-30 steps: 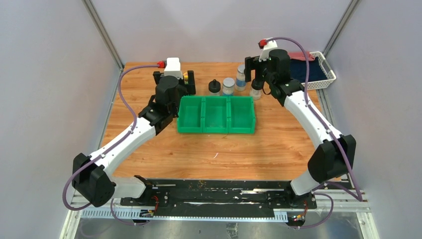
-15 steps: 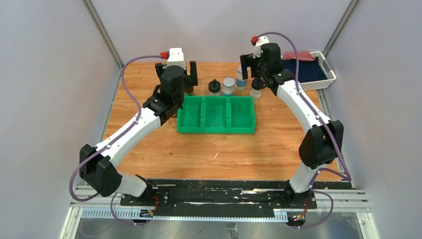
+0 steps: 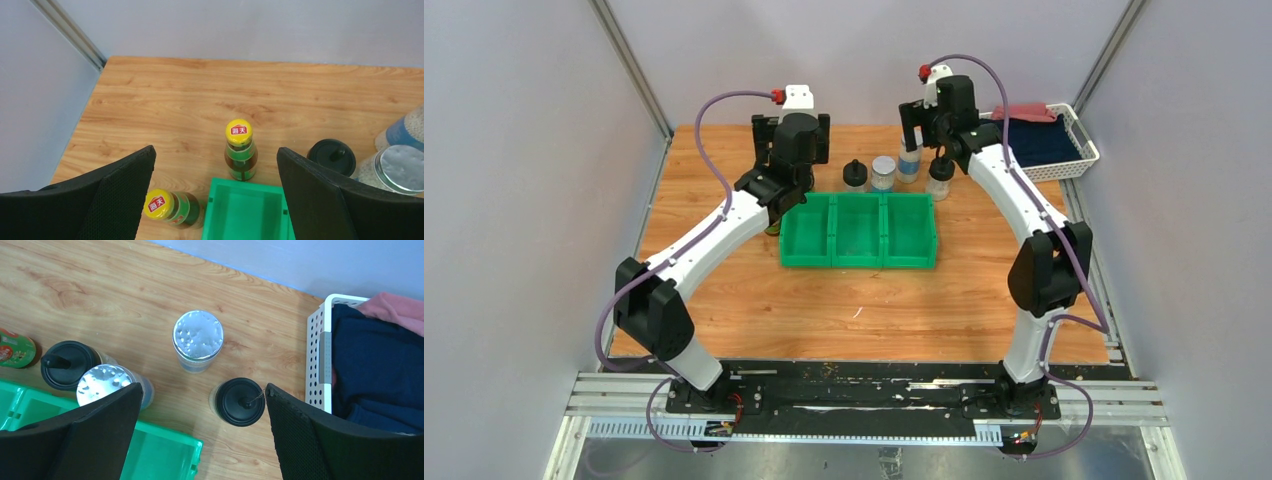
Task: Organize the condiment bottles
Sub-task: Pick up the bottle from the center of the board.
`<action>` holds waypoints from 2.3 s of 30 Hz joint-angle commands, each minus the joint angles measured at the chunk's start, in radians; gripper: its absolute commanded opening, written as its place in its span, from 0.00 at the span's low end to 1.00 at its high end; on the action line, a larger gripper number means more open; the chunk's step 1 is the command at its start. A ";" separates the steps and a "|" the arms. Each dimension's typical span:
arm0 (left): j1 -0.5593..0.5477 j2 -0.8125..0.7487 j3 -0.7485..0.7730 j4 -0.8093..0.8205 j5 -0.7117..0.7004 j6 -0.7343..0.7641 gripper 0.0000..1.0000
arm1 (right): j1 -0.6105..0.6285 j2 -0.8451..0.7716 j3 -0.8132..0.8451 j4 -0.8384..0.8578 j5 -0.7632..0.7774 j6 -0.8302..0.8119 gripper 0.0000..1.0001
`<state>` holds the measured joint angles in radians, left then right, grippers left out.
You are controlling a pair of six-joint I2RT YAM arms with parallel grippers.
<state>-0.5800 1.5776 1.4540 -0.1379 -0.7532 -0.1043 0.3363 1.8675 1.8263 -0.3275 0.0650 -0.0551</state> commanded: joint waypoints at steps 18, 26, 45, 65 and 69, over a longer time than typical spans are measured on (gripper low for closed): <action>0.054 0.033 -0.024 0.025 0.114 -0.068 1.00 | -0.021 0.179 0.097 0.036 -0.140 0.003 1.00; 0.057 0.053 -0.027 0.046 0.135 -0.060 1.00 | -0.035 0.227 0.146 0.036 -0.163 0.001 1.00; 0.087 0.078 -0.043 0.076 0.171 -0.075 1.00 | -0.046 0.298 0.246 0.007 -0.153 -0.003 1.00; 0.101 0.091 -0.058 0.097 0.194 -0.073 1.00 | -0.074 0.420 0.337 -0.003 -0.149 0.018 1.00; 0.101 0.091 -0.055 0.095 0.202 -0.079 1.00 | -0.075 0.419 0.324 -0.005 -0.151 0.020 0.99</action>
<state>-0.4854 1.6581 1.4059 -0.0597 -0.5598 -0.1696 0.2749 2.2612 2.1330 -0.3149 -0.0830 -0.0471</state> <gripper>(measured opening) 0.999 0.994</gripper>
